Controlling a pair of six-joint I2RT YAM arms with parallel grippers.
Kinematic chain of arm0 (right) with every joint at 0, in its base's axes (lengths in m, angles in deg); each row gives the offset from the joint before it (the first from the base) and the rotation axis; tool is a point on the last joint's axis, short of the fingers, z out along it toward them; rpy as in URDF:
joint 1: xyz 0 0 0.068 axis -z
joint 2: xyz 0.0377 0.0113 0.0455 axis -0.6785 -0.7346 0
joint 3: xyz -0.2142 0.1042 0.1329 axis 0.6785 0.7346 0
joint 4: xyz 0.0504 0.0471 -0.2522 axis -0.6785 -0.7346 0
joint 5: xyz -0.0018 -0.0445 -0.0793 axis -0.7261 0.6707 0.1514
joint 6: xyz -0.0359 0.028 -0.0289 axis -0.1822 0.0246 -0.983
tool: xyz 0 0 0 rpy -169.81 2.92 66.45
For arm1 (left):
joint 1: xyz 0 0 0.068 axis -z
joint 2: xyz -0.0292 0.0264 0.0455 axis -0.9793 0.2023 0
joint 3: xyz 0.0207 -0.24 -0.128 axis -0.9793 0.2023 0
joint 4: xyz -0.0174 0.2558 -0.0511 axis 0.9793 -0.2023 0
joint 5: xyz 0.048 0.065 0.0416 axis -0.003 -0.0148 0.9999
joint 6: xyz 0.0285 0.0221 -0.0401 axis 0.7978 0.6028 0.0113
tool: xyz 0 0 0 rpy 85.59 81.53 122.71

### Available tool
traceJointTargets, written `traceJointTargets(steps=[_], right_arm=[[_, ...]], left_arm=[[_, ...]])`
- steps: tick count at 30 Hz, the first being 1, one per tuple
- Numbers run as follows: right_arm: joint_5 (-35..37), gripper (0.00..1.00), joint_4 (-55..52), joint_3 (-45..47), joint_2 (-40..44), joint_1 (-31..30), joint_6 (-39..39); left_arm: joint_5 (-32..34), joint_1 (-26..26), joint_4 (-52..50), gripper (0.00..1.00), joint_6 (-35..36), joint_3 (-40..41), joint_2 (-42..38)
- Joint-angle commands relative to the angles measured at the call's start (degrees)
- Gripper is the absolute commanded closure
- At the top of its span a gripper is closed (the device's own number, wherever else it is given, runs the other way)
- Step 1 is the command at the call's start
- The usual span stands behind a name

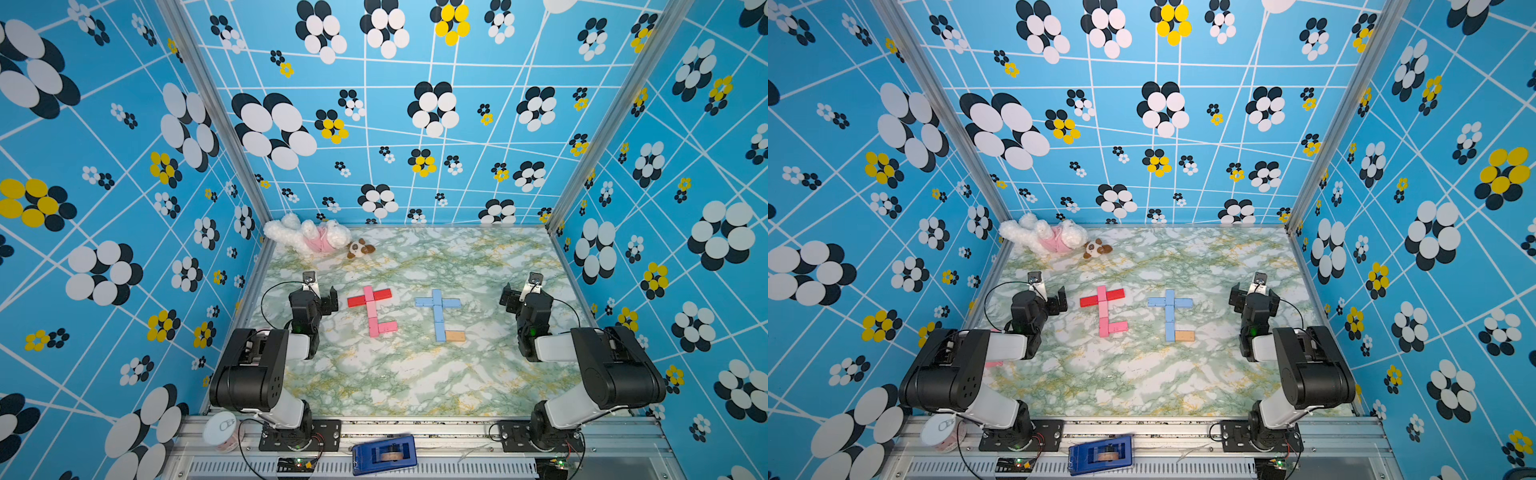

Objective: Assemble the letter t with building blocks
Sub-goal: Reset both arms

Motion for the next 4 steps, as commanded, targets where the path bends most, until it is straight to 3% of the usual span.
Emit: traceJointTargets(steps=[1,4], right_arm=[[-0.3,0.01,-0.6,0.0,0.2,0.0,0.7],[-0.3,0.01,-0.3,0.1,0.2,0.0,0.6]], left_arm=[[-0.8,0.2,-0.1,0.01,-0.7,-0.3,-0.8],[-0.8,0.2,0.1,0.01,-0.8,-0.2,-0.8]])
